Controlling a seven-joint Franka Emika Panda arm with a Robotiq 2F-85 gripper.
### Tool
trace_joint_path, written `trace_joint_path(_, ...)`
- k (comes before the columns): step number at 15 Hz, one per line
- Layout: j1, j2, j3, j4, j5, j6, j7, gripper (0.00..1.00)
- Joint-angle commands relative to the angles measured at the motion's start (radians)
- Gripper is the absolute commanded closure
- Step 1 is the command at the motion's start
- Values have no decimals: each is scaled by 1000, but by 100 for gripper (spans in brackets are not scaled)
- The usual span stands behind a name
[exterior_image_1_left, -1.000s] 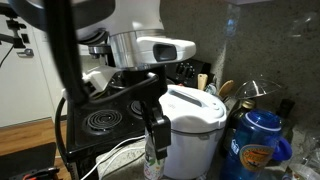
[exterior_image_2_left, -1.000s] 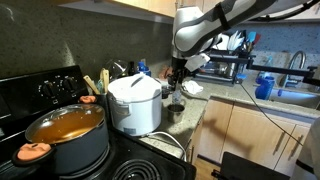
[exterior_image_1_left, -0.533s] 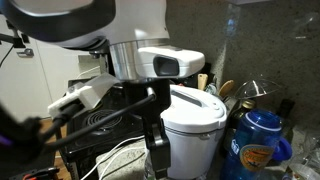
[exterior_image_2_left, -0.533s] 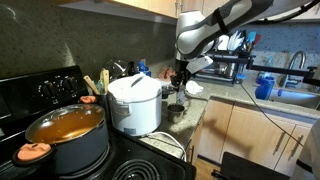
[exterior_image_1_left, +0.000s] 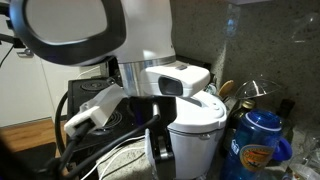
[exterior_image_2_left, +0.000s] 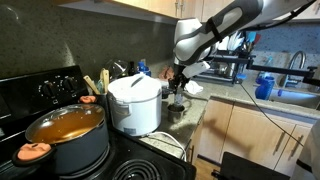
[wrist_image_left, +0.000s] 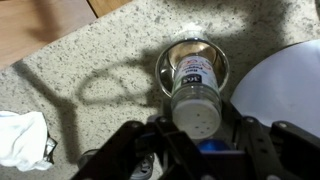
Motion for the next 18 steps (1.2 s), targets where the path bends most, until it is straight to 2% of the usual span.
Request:
trace_joint_path(1, -5, 20, 2, -8, -17, 82, 54, 74)
trace_joint_path(6, -6, 69, -2, -5, -16, 140, 81, 74)
trace_joint_path(18, 4, 162, -20, -9, -16, 174, 104, 74)
